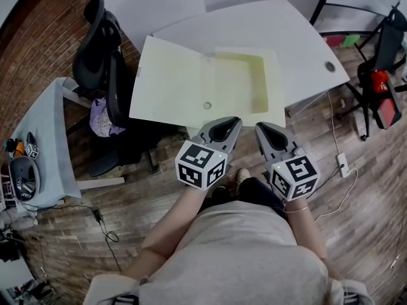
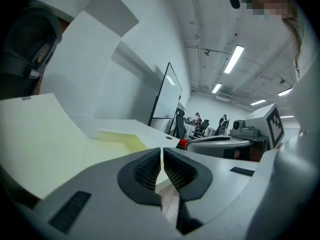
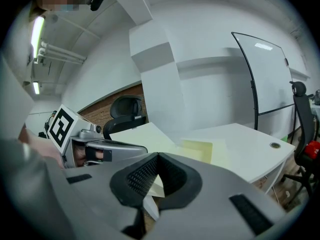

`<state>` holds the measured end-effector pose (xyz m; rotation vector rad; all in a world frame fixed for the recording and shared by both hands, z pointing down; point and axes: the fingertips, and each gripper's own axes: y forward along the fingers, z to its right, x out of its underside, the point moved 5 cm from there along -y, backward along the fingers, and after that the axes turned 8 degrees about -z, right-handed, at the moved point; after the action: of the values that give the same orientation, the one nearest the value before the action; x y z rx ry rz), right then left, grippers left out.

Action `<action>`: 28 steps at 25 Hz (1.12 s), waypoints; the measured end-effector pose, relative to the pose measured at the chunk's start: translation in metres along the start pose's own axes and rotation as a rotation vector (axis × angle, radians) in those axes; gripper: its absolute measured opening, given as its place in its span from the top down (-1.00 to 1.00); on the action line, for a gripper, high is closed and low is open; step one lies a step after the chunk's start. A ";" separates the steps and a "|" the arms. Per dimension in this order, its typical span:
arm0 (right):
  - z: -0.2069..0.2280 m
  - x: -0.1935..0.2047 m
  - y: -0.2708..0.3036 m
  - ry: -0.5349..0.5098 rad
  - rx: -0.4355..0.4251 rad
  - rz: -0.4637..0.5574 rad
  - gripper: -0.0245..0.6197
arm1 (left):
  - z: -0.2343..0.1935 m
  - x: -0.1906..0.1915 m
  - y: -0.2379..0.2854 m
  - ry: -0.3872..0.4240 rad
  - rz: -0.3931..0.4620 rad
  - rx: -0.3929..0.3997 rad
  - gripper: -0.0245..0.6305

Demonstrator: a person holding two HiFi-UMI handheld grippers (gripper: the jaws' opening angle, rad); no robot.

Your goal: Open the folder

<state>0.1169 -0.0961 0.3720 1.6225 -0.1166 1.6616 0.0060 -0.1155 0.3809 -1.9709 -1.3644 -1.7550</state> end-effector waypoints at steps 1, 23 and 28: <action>0.000 0.001 0.001 -0.002 -0.002 -0.002 0.86 | 0.000 0.000 0.000 -0.001 0.000 0.000 0.83; 0.001 0.012 0.003 -0.014 -0.014 -0.051 0.86 | 0.001 0.010 0.003 -0.016 -0.044 0.000 0.83; 0.003 0.014 0.001 -0.010 -0.005 -0.050 0.86 | 0.000 0.012 0.003 -0.026 -0.046 -0.004 0.83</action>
<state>0.1206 -0.0922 0.3856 1.6171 -0.0847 1.6146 0.0068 -0.1110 0.3918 -1.9863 -1.4261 -1.7588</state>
